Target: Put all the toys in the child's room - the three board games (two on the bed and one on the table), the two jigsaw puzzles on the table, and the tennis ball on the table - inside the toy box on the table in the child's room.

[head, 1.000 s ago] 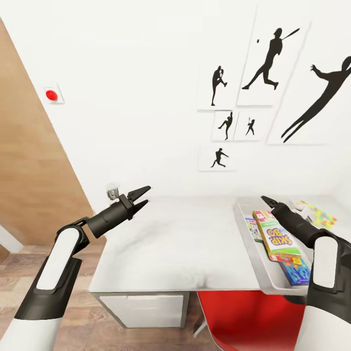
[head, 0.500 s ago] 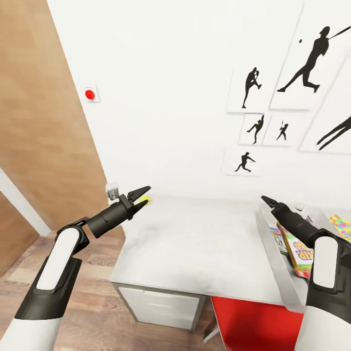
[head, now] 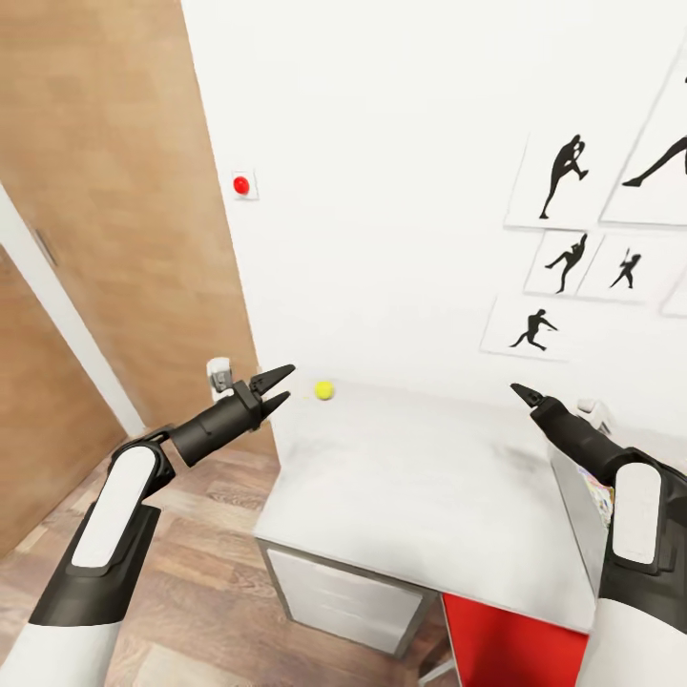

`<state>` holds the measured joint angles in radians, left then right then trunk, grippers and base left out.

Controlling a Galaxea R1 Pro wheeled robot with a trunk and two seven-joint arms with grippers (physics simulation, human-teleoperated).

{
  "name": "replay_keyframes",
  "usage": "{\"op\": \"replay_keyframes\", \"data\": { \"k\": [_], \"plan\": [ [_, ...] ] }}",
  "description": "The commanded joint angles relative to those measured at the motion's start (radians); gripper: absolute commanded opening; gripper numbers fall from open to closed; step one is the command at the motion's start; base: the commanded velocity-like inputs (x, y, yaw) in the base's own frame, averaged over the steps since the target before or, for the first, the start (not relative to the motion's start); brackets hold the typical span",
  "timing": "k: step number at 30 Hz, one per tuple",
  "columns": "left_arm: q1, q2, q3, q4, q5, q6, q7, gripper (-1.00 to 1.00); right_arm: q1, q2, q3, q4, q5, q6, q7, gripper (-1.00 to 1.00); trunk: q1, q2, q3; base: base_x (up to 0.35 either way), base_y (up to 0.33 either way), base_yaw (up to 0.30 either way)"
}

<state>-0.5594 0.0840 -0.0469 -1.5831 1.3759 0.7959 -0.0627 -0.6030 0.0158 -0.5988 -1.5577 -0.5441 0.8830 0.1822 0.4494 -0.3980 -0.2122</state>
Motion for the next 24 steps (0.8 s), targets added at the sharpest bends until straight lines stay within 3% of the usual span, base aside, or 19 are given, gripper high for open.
{"op": "replay_keyframes", "data": {
  "k": [1, 14, 24],
  "plan": [
    [-0.001, 0.000, -0.001, 0.001, -0.003, 0.002, -0.005, 1.00, -0.001, 0.001, -0.004, -0.001, 0.007, 0.006, 0.010, 1.00, 0.001, -0.002, -0.002, 0.000, 0.000, 0.281],
    [-0.001, 0.000, -0.001, 0.003, -0.004, 0.003, -0.005, 1.00, -0.001, 0.002, -0.003, -0.001, 0.007, 0.006, 0.010, 1.00, 0.001, -0.002, 0.003, 0.000, 0.009, 0.281],
    [-0.002, 0.000, 0.000, 0.003, -0.003, 0.004, -0.006, 1.00, -0.001, 0.002, -0.004, -0.001, 0.007, 0.006, 0.010, 1.00, 0.001, -0.002, 0.006, 0.000, 0.165, 0.270]
  ]
}}
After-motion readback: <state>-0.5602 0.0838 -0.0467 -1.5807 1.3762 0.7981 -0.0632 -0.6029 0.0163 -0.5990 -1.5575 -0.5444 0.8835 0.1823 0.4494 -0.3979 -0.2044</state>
